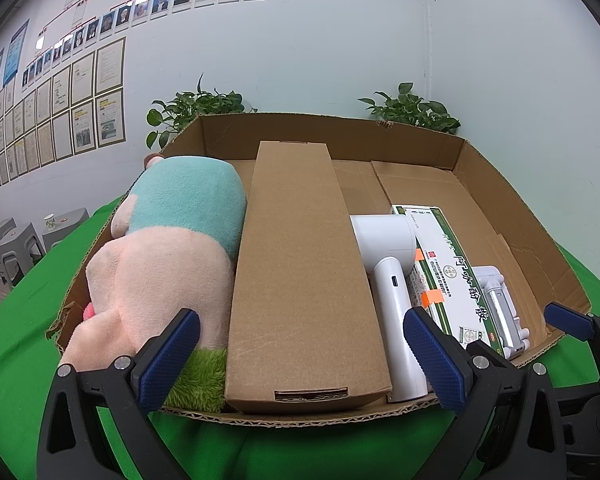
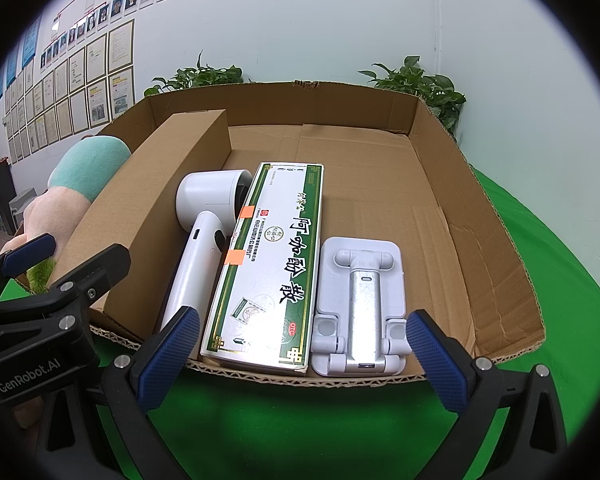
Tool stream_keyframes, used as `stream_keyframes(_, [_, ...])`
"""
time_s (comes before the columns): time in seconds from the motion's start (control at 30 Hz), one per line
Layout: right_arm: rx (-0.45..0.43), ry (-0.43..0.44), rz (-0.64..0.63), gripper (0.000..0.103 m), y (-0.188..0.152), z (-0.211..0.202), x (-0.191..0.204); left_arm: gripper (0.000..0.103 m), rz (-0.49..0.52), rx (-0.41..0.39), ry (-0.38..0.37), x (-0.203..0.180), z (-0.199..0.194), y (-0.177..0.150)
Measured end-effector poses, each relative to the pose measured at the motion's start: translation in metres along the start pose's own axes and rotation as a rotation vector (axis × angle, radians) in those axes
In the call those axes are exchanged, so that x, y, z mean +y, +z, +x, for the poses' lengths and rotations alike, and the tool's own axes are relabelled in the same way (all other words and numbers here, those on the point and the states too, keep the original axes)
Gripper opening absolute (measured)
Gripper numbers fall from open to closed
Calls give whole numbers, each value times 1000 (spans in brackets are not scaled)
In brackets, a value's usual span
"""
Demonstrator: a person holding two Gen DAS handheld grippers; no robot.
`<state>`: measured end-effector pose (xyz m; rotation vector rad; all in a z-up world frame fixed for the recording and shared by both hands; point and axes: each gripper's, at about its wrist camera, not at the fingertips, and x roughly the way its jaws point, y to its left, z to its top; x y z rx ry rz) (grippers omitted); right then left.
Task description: Organize objects
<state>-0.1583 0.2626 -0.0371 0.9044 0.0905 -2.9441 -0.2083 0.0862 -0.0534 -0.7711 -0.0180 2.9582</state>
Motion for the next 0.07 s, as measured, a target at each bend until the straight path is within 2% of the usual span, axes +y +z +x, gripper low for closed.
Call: stream_keyframes(0.07, [0, 0, 0, 102, 0, 0, 0, 103, 1, 1, -1, 1, -1, -1])
